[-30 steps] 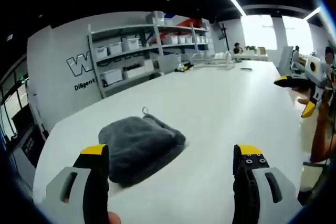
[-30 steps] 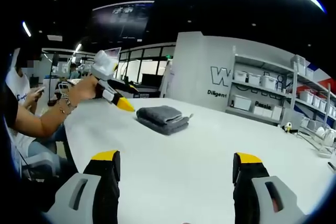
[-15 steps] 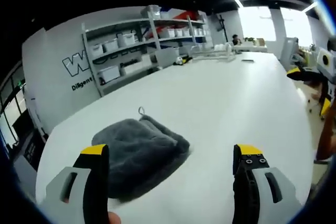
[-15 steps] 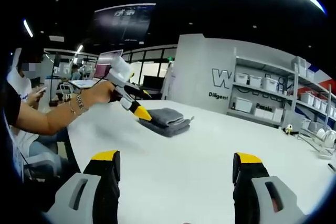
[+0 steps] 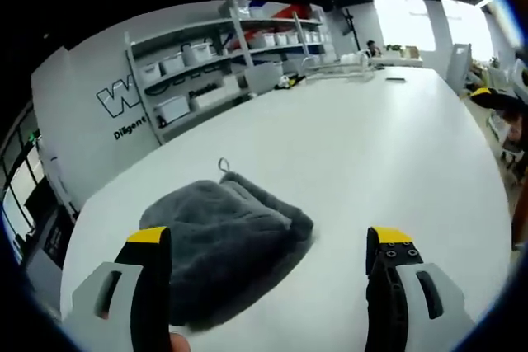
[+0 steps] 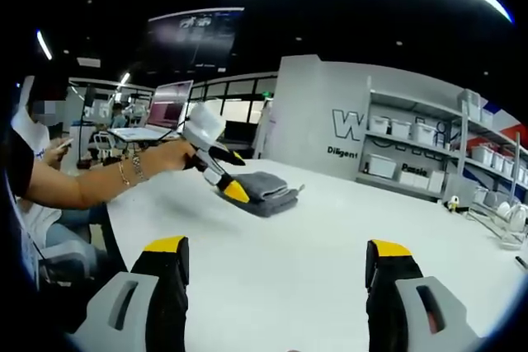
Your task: Open the folded towel by lifting each exposed corner and separating the folded layers until the towel lies flat within the target outline without major curled edges
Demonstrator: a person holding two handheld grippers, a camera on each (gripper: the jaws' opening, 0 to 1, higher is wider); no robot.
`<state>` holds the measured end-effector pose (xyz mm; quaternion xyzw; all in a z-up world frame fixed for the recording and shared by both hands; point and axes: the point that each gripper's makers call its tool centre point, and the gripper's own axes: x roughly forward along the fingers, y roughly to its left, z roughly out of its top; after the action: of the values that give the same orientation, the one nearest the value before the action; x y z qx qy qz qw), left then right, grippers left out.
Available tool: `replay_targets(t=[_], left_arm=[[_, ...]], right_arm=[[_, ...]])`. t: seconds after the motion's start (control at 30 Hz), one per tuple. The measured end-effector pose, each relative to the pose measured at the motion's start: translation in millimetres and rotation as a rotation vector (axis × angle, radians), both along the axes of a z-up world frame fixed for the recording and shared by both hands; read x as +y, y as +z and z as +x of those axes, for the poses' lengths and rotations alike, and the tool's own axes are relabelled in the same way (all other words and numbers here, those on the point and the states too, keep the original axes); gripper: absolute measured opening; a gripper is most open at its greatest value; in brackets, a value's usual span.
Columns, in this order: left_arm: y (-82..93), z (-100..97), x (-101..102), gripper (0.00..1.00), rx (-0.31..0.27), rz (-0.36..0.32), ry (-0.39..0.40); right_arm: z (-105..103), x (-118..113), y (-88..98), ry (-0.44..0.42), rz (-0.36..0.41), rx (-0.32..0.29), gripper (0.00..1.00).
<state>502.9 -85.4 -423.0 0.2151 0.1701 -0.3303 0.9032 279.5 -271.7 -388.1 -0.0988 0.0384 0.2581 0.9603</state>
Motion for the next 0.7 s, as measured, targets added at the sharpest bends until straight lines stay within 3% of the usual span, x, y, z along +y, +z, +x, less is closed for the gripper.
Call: replay_targets(t=[0.3, 0.7], left_arm=[[-16.0, 13.4, 0.0, 0.95, 0.018, 0.022, 0.023], [-22.7, 26.2, -7.5, 0.90, 0.025, -0.011, 0.022]], right_arm=[[1.3, -2.6, -1.5, -0.007, 0.001, 0.008, 0.89], [-0.8, -1.8, 2.2, -0.001, 0.001, -0.001, 0.89]])
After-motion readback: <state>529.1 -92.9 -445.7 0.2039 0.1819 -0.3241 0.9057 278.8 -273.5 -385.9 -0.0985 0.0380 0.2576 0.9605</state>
